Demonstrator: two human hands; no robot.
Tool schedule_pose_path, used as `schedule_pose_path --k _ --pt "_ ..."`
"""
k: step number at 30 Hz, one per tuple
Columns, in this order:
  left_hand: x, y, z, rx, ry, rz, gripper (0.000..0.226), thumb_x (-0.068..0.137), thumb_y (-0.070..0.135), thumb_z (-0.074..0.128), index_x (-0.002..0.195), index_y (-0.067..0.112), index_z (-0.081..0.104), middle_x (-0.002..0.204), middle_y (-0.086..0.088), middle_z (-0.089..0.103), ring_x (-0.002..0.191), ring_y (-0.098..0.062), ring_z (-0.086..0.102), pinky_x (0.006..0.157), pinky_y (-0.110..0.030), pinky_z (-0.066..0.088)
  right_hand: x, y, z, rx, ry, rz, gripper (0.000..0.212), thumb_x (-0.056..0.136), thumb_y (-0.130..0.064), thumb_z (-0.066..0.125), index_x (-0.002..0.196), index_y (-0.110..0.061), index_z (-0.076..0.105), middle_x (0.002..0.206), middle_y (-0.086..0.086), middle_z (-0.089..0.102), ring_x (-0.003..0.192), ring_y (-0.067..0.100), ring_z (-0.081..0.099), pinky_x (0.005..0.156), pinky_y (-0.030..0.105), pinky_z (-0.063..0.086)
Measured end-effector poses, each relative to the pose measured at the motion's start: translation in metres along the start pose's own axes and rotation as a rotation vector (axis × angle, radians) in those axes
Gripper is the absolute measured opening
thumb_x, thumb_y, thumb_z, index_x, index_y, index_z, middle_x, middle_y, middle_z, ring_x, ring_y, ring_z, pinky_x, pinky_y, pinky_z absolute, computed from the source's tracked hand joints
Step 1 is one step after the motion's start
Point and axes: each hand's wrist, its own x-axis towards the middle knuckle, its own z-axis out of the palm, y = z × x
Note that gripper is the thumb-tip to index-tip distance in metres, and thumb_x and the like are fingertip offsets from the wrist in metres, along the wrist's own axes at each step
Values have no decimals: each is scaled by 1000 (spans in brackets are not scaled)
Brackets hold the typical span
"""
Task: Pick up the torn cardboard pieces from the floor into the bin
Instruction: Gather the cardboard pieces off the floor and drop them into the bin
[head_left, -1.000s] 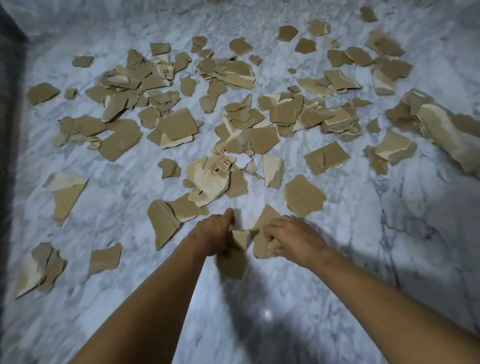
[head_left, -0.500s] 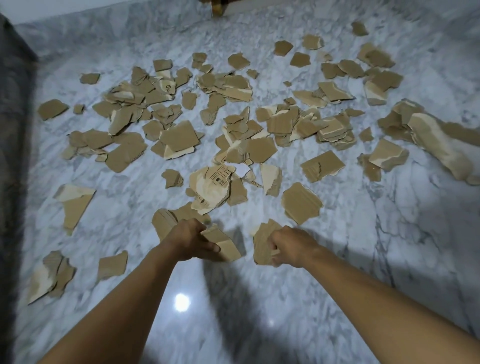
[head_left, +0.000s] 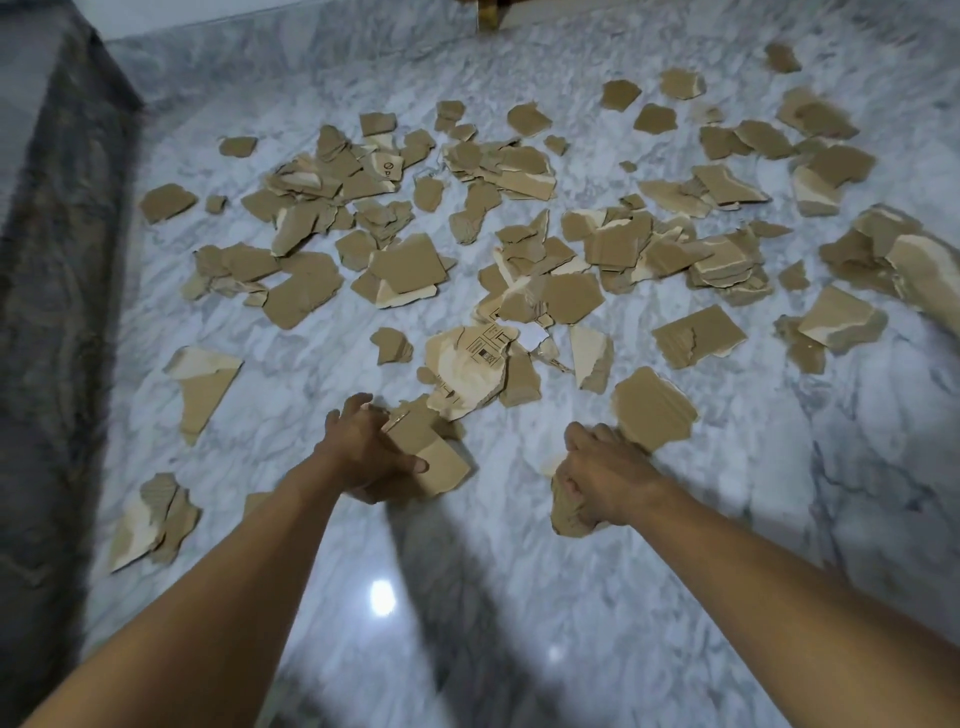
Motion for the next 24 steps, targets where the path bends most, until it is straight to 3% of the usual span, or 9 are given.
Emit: schedule_pose_path --k 2,5,7,10,12,15,19,22,24 --pt "8 0 7 30 -19 26 83 67 66 76 133 19 56 151 -5 31 143 -29 22 112 -42 26 2 1 5 30 11 -15 50 70 -30 84 104 -19 49 119 5 37 108 32 45 77 38 38" --pt "19 -5 20 55 32 1 89 63 72 73 129 15 56 140 -1 35 132 -28 35 106 -42 35 5 4 3 162 -27 21 86 65 -25 91 127 -18 32 119 6 43 92 28 48 66 35 37" --pt "17 -5 22 72 39 15 73 69 67 72 119 16 57 125 -1 48 121 -27 45 101 -40 39 4 3 1 185 -62 40 78 65 -22 91 120 -17 36 114 6 50 88 25 49 64 34 38" --pt "11 -1 20 -71 13 35 46 73 48 76 105 24 55 110 -2 65 104 -27 60 91 -37 49 9 -1 1 136 -146 87 54 68 -23 88 109 -11 56 115 10 63 98 27 65 68 32 49" --pt "6 -1 19 -190 -15 -2 59 72 45 79 121 22 55 117 -6 66 105 -27 62 87 -34 50 10 -2 0 164 -190 119 59 70 -26 88 120 -9 63 120 12 64 104 28 66 79 33 56" --pt "-2 5 12 -226 -51 -58 86 75 46 80 144 14 39 132 -12 57 114 -29 57 86 -30 47 4 5 -10 286 -220 177 75 74 -39 85 137 -13 52 130 10 60 112 28 62 88 36 56" --pt "-15 33 -15 -195 -109 -8 101 76 45 80 152 16 21 147 -11 43 130 -32 45 99 -37 41 -11 47 -37 464 -142 259 60 76 -44 82 123 -14 59 118 4 66 99 24 63 79 31 53" --pt "-15 58 -31 -170 -161 23 96 67 50 84 143 17 36 135 -8 53 119 -29 52 96 -35 44 -12 83 -49 535 -23 325 60 75 -41 84 121 -12 59 123 2 61 110 24 61 85 30 52" --pt "-11 76 -36 -89 -181 39 74 62 52 84 122 17 57 116 -5 63 102 -24 59 83 -33 50 -7 102 -51 537 -3 383 72 77 -45 82 133 -10 54 137 9 52 119 28 57 93 34 51"
